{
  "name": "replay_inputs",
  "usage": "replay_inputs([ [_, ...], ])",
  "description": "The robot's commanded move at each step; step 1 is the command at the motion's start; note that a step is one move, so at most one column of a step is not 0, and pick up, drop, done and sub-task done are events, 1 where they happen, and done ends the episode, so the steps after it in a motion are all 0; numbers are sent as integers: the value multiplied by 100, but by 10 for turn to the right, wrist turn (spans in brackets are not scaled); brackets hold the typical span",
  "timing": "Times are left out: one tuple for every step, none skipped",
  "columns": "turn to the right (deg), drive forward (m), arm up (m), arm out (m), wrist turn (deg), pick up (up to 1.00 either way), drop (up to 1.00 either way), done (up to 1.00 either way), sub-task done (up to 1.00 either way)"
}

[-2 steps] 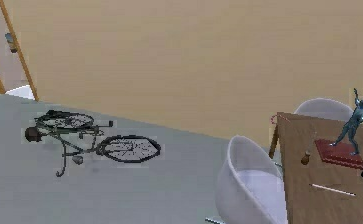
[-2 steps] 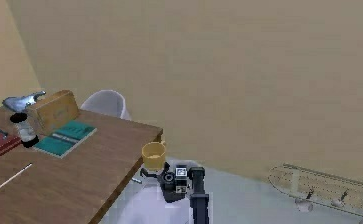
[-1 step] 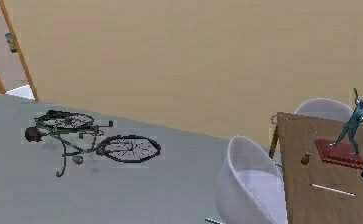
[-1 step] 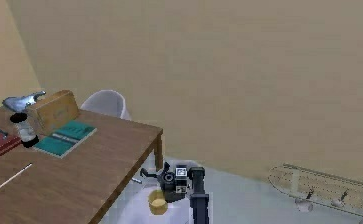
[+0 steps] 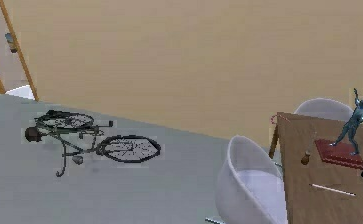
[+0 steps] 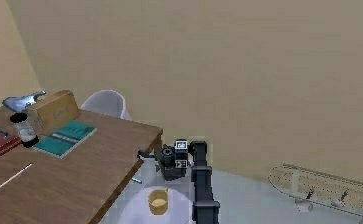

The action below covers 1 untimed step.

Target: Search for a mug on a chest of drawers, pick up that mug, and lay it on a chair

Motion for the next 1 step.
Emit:
replay_inputs([
  [0,0,0,-8,0,0,0,0,0],
])
